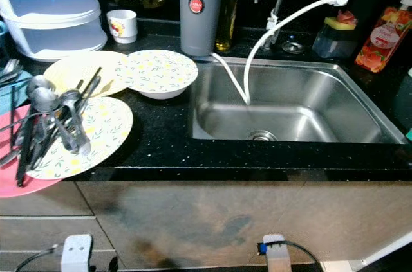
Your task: Kitchen organization
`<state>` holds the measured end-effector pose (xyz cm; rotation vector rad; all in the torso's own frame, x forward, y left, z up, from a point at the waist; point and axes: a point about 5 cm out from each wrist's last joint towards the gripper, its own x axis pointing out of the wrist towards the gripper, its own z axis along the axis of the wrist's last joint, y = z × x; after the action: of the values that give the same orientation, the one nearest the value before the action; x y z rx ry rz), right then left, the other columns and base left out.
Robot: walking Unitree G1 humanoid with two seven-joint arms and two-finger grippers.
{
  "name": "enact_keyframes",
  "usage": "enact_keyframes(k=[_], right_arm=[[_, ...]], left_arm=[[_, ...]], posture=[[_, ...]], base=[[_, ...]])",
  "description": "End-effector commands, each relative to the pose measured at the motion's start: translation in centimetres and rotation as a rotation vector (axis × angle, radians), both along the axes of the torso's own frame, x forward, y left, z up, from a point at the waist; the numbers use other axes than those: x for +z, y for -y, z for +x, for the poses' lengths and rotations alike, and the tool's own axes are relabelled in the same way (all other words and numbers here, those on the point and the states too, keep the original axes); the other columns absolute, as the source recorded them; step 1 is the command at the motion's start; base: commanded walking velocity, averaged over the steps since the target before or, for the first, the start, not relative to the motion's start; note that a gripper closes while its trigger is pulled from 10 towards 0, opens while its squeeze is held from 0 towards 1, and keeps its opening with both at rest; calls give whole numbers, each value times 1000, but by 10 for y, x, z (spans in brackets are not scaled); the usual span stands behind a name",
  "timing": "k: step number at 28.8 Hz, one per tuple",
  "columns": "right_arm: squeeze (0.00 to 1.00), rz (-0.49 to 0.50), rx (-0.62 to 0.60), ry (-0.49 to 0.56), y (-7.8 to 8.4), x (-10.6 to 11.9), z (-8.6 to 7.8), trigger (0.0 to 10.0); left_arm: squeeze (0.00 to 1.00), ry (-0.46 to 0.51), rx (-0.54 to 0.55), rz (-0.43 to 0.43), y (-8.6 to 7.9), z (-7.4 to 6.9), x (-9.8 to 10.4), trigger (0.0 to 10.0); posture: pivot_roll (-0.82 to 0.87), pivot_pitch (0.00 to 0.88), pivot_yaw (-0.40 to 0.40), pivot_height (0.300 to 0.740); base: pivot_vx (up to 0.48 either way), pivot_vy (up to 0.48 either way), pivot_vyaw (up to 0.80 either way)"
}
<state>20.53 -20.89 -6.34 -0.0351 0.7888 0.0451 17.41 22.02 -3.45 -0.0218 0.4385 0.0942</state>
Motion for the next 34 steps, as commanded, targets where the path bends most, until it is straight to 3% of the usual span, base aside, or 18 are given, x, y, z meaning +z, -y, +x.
enact_keyframes(k=[1, 3, 4, 7, 8, 11, 15, 19, 23, 25, 28, 29, 34], right_arm=[[0, 28, 8, 14, 0, 0, -3, 10000], [0, 64, 50, 74, 1, 7, -1, 10000], [0, 141, 116, 176, -2, 22, 0, 10000], [0, 172, 170, 228, -4, 34, 1, 10000], [0, 234, 252, 278, -8, 53, 0, 10000], [0, 254, 301, 301, -10, 64, 1, 10000], [0, 328, 479, 365, -12, 101, 6, 10000], [0, 450, 597, 384, -16, 128, 5, 10000], [0, 551, 760, 351, -23, 156, 2, 10000], [0, 564, 777, 347, -25, 159, 2, 10000], [0, 675, 829, 381, -33, 181, 10, 10000], [0, 711, 835, 401, -35, 189, 13, 10000], [0, 884, 804, 558, -45, 227, 37, 10000]], left_arm=[[0, 21, 13, -13, 2, -6, 4, 10000], [0, 60, -4, -16, 5, -17, 13, 10000], [0, 134, -15, -35, 9, -28, 27, 10000], [0, 168, -36, -28, 10, -34, 36, 10000], [0, 222, -81, -24, 15, -41, 51, 10000], [0, 249, -103, -26, 17, -44, 60, 10000], [0, 344, -269, 13, 29, -49, 98, 10000], [0, 367, -388, 12, 41, -45, 119, 10000], [0, 331, -478, 15, 39, -41, 106, 10000], [0, 327, -496, 12, 39, -40, 105, 10000], [0, 358, -548, -24, 41, -35, 118, 10000], [0, 375, -563, -41, 43, -32, 123, 10000], [0, 557, -651, -74, 61, -4, 194, 10000]], posture=[[16, 52, -53, 740], [22, 49, -60, 740], [32, 48, -68, 740], [30, 45, -74, 740], [29, 41, -76, 740], [31, 57, -82, 740], [36, 62, -96, 740], [42, 66, -106, 740], [46, 64, -110, 740], [46, 64, -110, 740], [48, 77, -108, 740], [48, 77, -108, 740], [58, 74, -94, 740]], base=[[0, 0, 0], [0, 0, 0], [0, 0, 0], [0, 0, 0], [0, 0, 0], [0, 0, 0], [0, 0, 0], [0, 0, 0], [0, 0, 0], [0, 0, 0], [0, 0, 0], [0, 0, 0], [0, 0, 0]])
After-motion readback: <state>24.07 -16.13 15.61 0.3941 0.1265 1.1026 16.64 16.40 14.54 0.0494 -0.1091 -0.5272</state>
